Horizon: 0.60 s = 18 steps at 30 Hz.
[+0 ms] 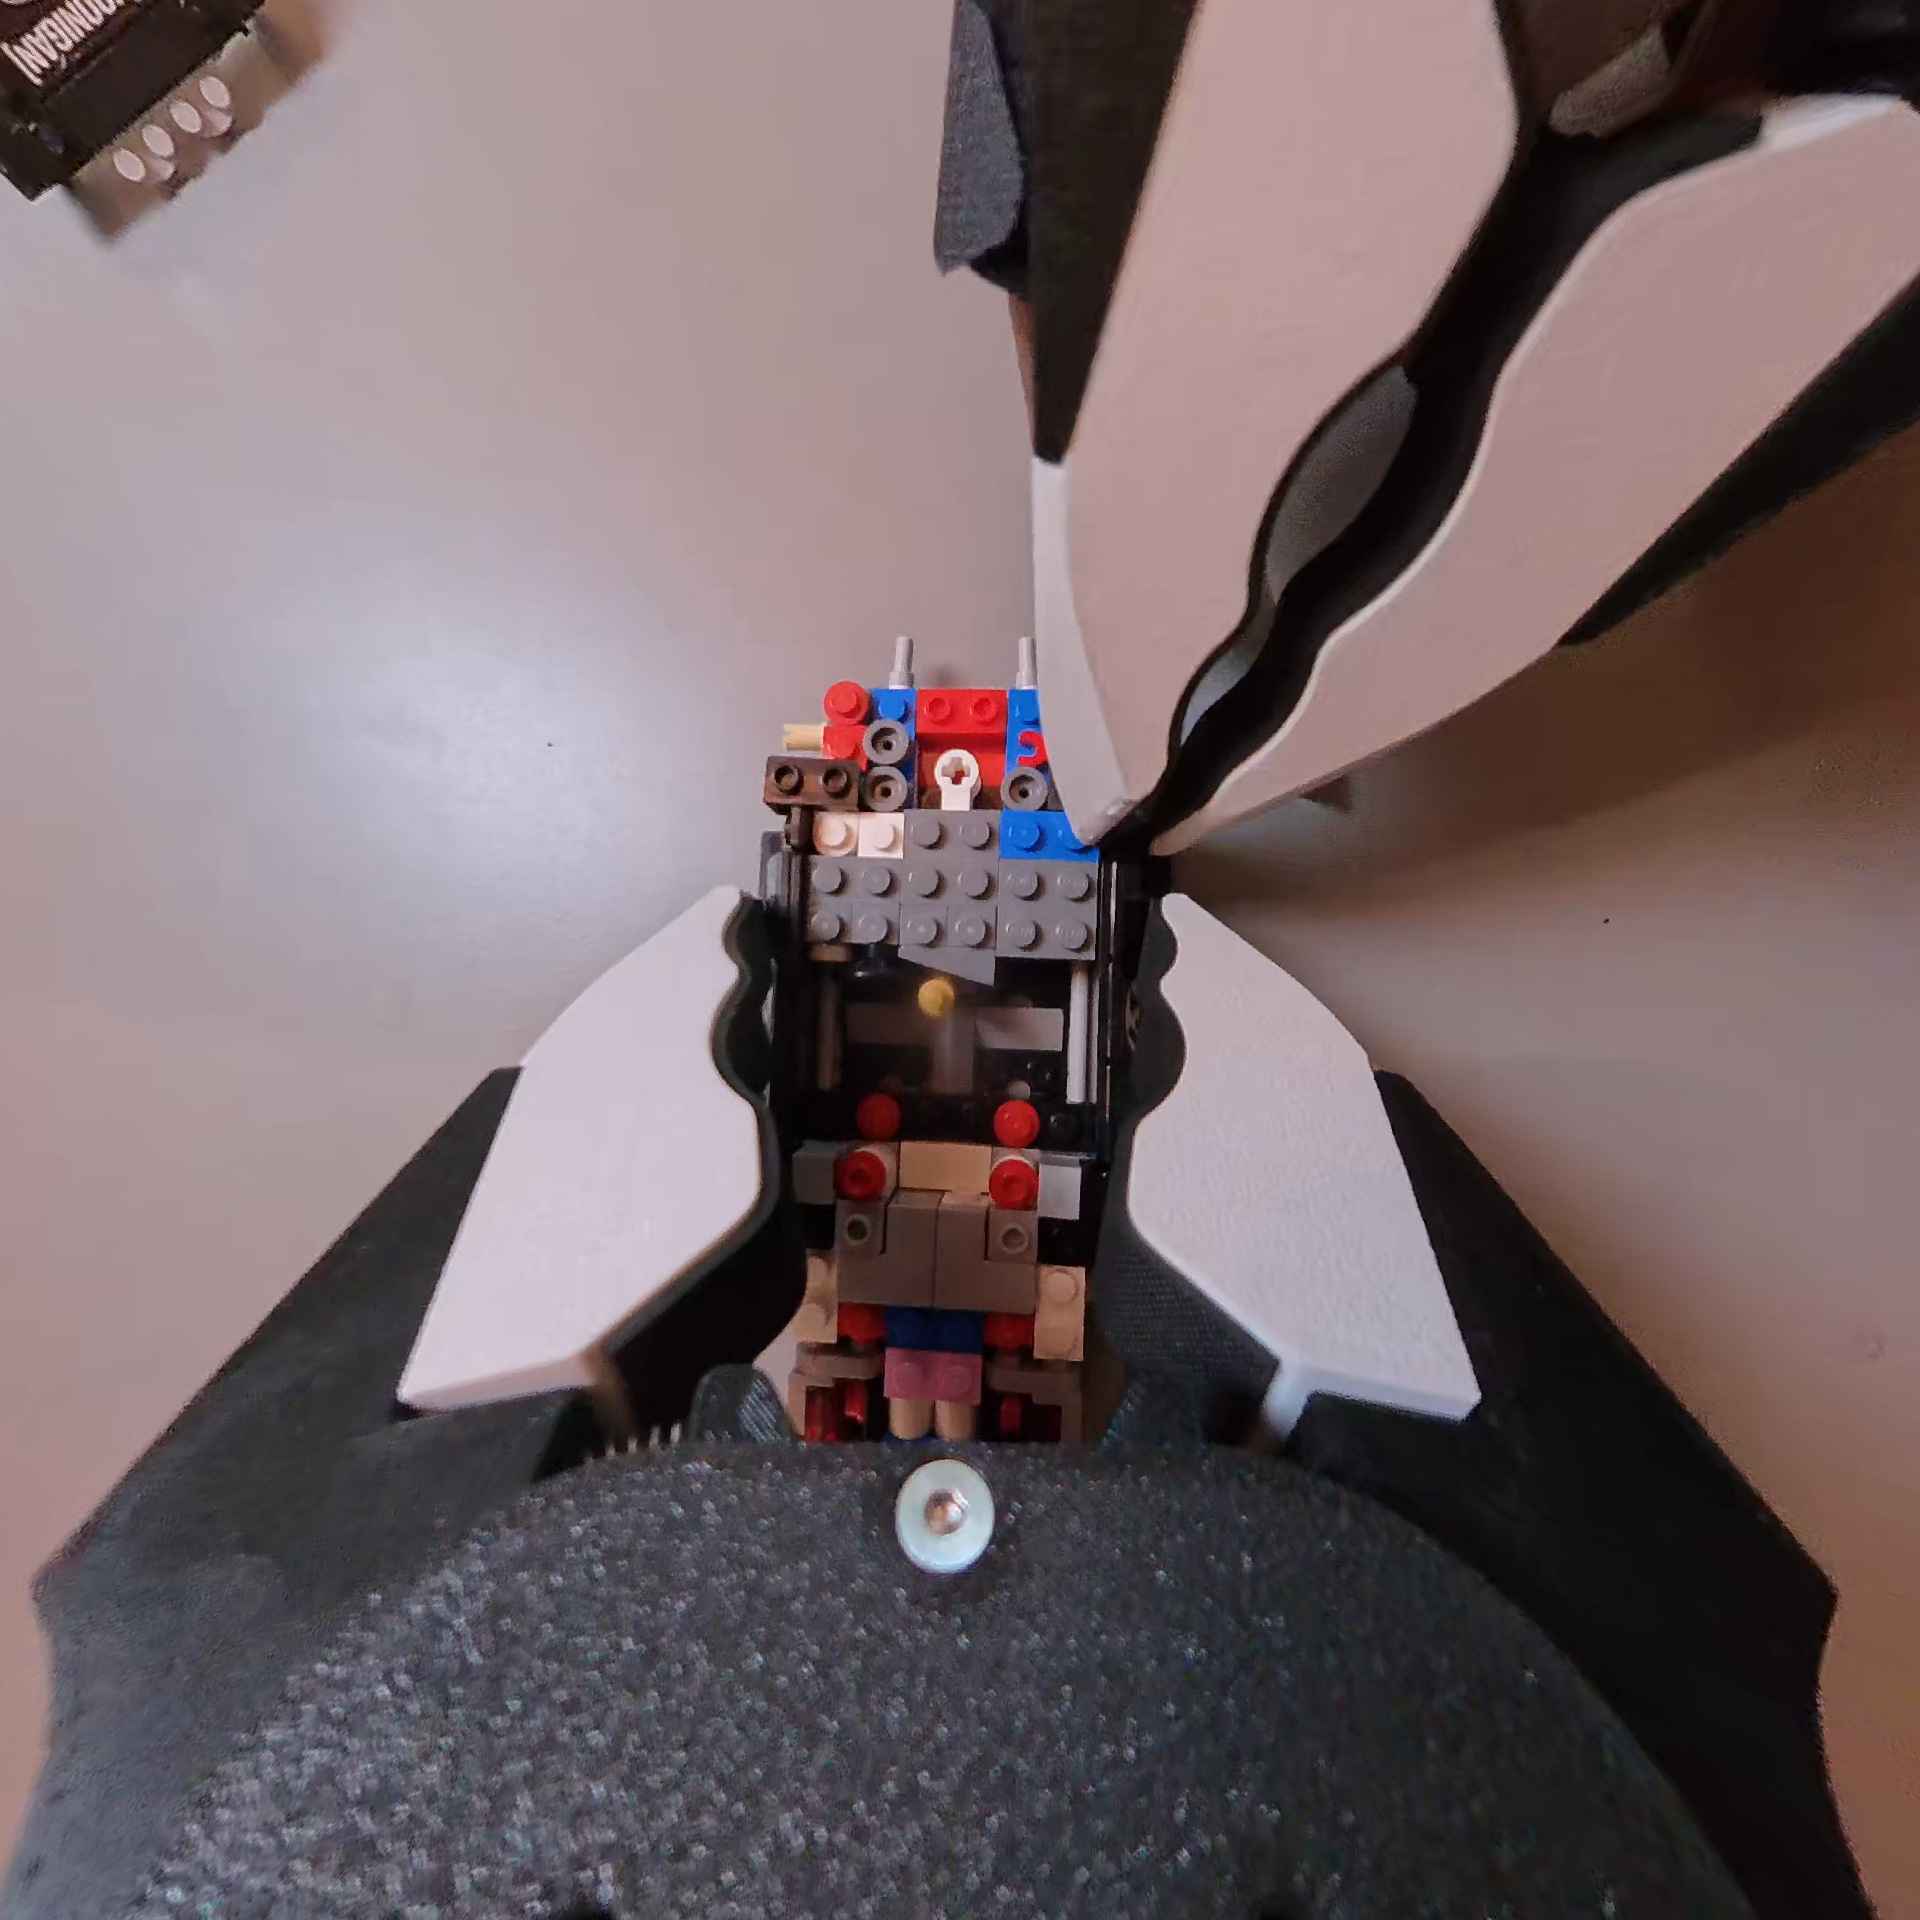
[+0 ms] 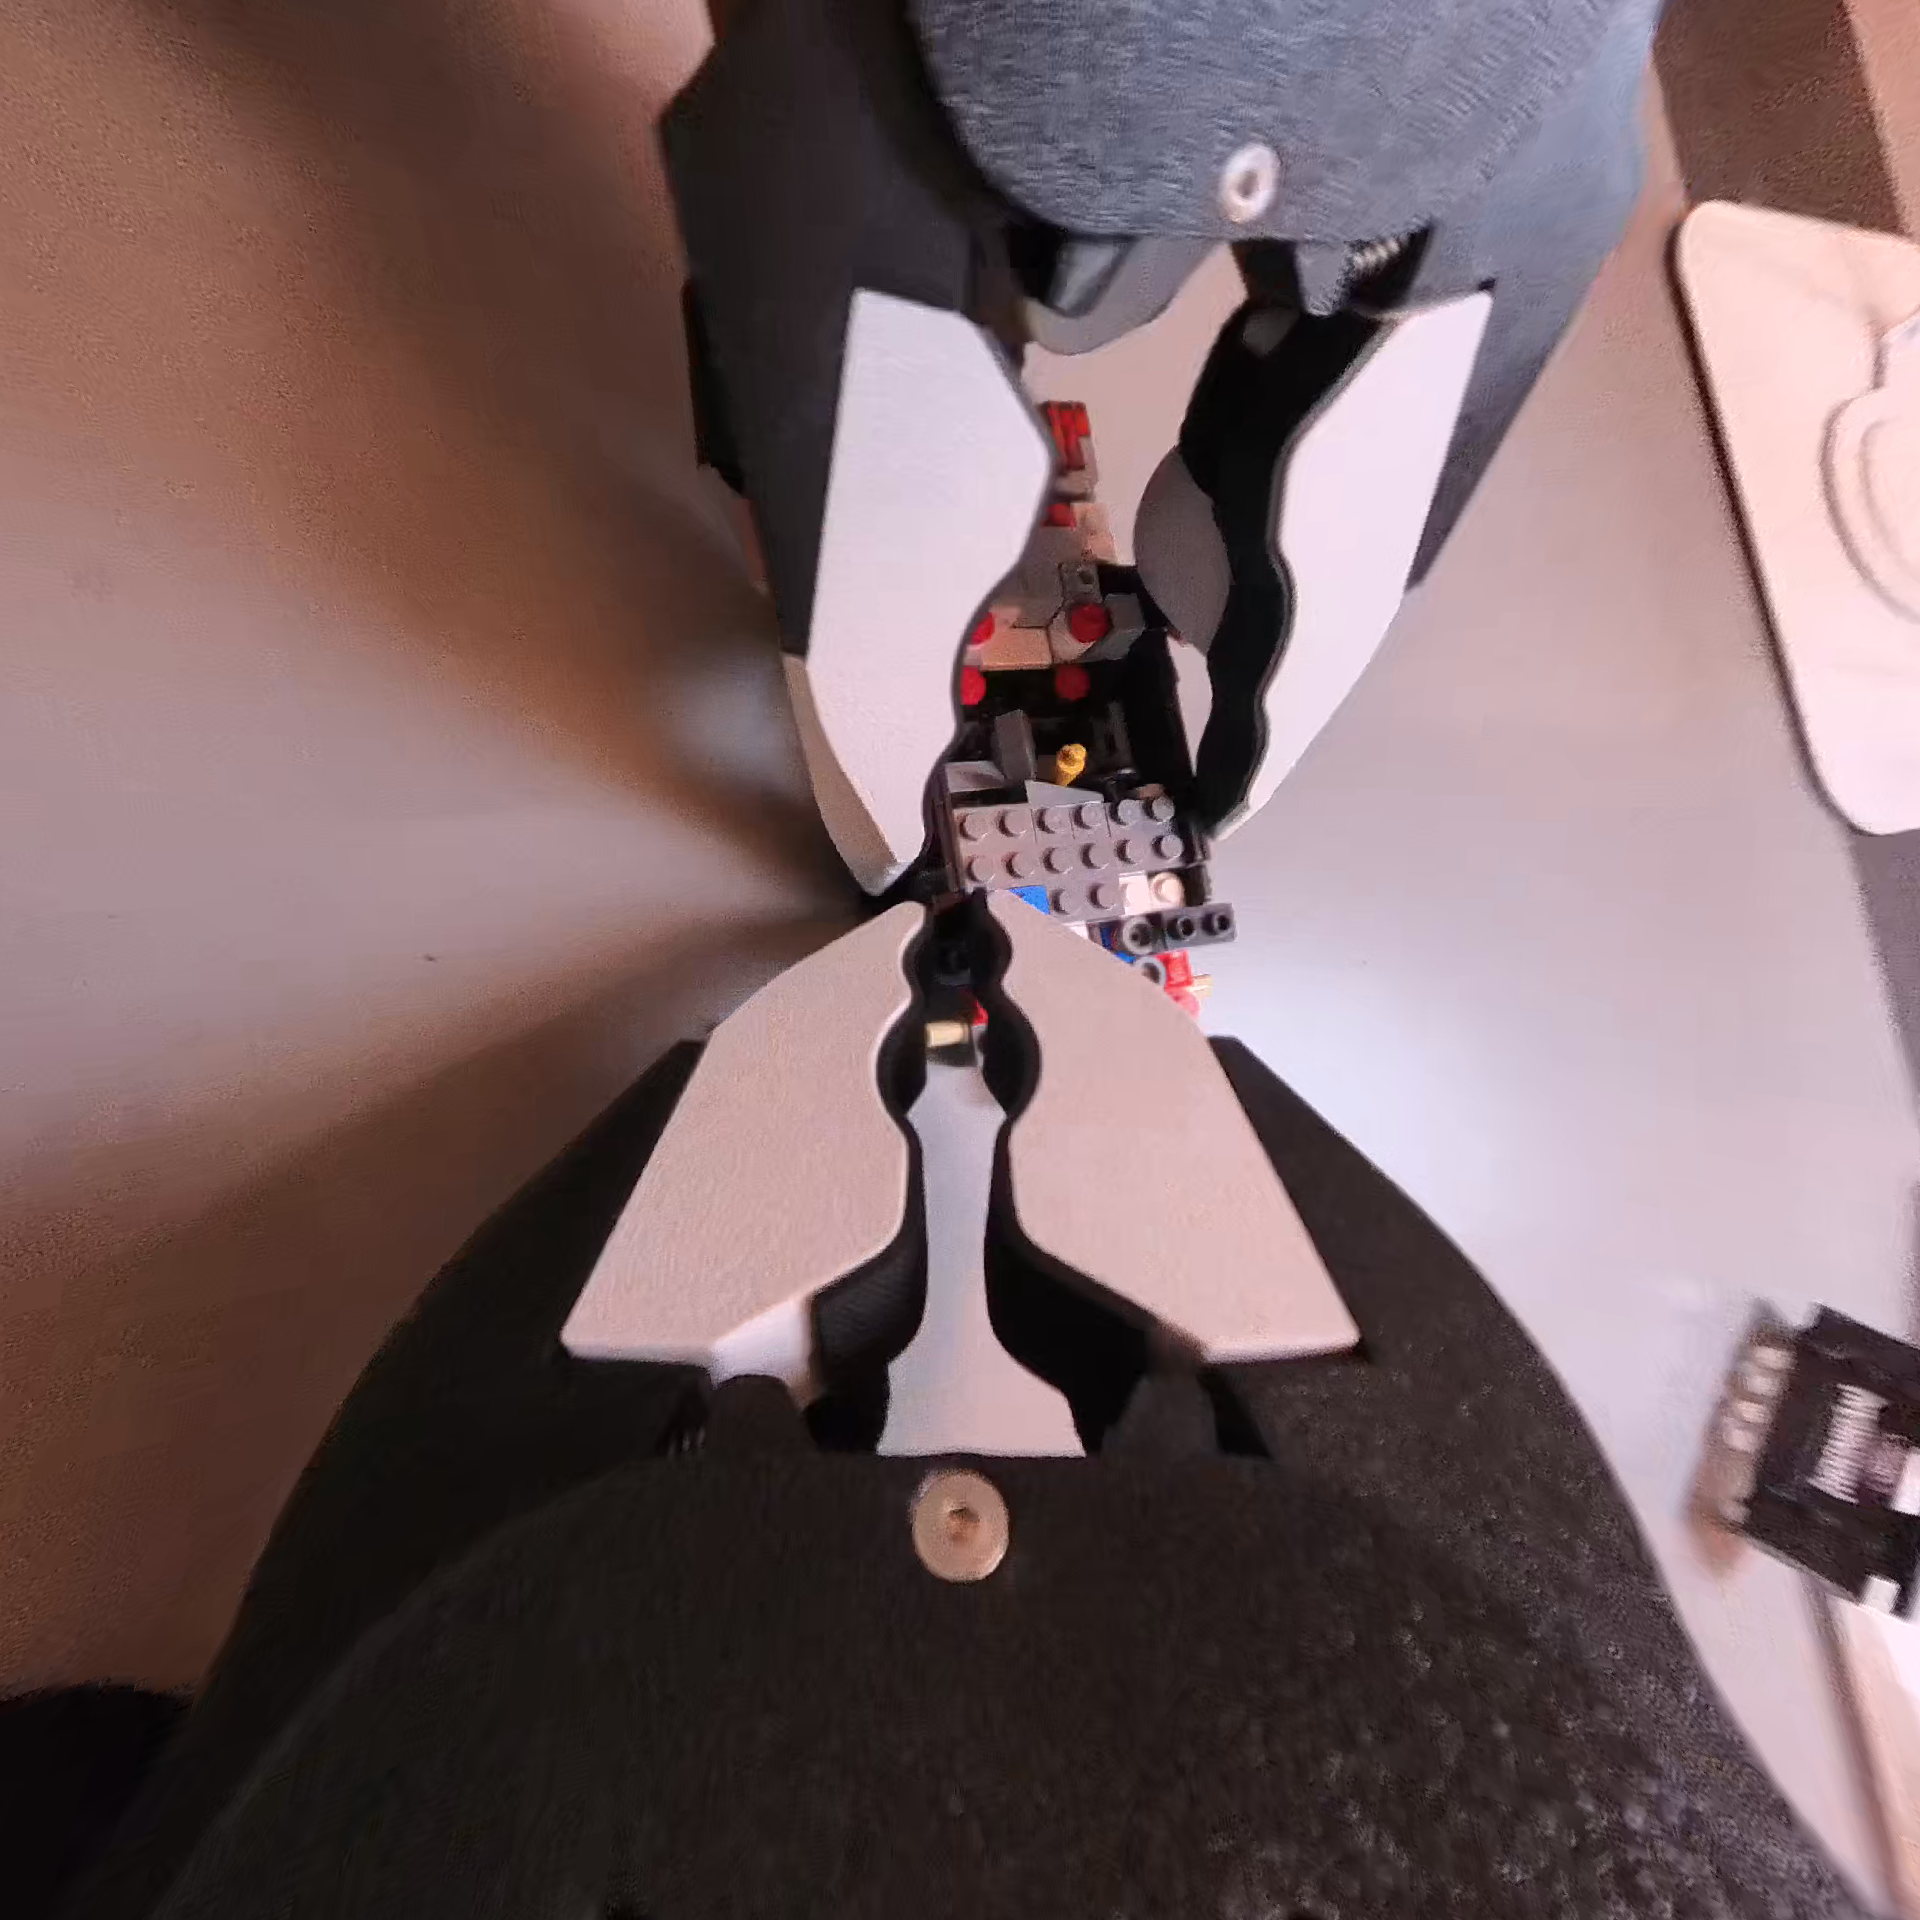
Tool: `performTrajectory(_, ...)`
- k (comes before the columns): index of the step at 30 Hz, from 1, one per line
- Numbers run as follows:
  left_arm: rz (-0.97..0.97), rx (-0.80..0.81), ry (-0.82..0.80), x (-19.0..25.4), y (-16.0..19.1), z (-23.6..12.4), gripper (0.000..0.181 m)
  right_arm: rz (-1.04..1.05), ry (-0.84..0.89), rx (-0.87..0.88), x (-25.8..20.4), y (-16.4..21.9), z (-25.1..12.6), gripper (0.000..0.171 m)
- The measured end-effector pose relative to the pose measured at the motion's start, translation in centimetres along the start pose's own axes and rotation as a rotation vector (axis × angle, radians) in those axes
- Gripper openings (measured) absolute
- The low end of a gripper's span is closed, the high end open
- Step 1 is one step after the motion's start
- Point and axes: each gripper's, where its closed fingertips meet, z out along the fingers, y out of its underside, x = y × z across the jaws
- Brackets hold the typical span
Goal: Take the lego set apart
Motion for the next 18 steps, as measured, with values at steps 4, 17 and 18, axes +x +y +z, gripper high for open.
performTrajectory(4,0.012,0.001,-0.002,0.0,0.0,0.0,0.069,0.195,-0.088,0.089,0.0,-0.4,-0.3,0.004)
performTrajectory(17,0.012,0.012,0.002,0.1,-0.1,0.0,0.068,0.331,-0.034,0.286,-0.3,-0.9,-2.4,0.005)
performTrajectory(18,0.012,0.013,0.003,0.1,-0.1,0.0,0.069,0.342,-0.035,0.307,-0.4,-1.0,-2.7,0.005)
